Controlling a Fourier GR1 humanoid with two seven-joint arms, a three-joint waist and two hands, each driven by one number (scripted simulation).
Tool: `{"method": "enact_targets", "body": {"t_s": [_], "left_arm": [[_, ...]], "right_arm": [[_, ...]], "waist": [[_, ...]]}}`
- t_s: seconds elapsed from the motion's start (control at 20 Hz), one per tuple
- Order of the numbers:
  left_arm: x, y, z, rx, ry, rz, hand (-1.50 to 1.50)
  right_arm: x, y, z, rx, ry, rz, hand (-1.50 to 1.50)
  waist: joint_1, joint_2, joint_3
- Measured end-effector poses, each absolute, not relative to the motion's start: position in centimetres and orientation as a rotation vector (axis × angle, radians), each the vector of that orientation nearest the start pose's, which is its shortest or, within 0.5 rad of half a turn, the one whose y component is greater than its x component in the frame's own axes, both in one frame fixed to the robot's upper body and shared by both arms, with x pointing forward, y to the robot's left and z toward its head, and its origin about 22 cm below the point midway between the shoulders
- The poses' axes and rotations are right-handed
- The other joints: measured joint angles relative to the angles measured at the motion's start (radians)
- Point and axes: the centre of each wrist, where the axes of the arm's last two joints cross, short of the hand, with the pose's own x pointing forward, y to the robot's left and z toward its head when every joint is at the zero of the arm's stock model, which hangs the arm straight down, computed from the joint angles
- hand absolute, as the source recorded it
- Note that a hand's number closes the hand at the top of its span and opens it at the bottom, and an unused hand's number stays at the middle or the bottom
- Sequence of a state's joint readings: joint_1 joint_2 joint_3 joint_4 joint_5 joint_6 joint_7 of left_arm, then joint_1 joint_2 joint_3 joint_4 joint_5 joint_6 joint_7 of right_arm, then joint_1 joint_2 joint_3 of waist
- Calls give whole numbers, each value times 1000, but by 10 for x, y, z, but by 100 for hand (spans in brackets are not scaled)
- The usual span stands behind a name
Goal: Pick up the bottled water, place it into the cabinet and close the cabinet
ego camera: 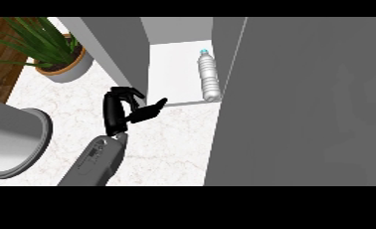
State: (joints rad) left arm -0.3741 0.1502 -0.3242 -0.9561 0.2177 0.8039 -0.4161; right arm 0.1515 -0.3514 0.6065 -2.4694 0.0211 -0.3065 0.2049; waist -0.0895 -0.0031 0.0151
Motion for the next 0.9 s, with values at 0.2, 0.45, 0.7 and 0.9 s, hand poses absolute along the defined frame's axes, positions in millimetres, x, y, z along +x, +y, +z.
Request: {"method": "enact_targets", "body": {"t_s": [0.2,0.45,0.7,0.9], "left_arm": [[306,185,-52,571,-1685,86,-150],[304,189,-52,572,-1697,36,-150],[303,192,-50,556,-1697,19,-150],[297,195,-48,470,-1687,31,-150]], "right_arm": [[114,-172,160,302,-1965,272,-150],[114,-172,160,307,-1966,270,-150],[115,-172,160,313,-1973,271,-150],[115,-173,160,310,-1975,270,-150]], "waist": [[-5,1,-2],[-10,4,-1],[-15,7,-2],[-20,8,-7]]}}
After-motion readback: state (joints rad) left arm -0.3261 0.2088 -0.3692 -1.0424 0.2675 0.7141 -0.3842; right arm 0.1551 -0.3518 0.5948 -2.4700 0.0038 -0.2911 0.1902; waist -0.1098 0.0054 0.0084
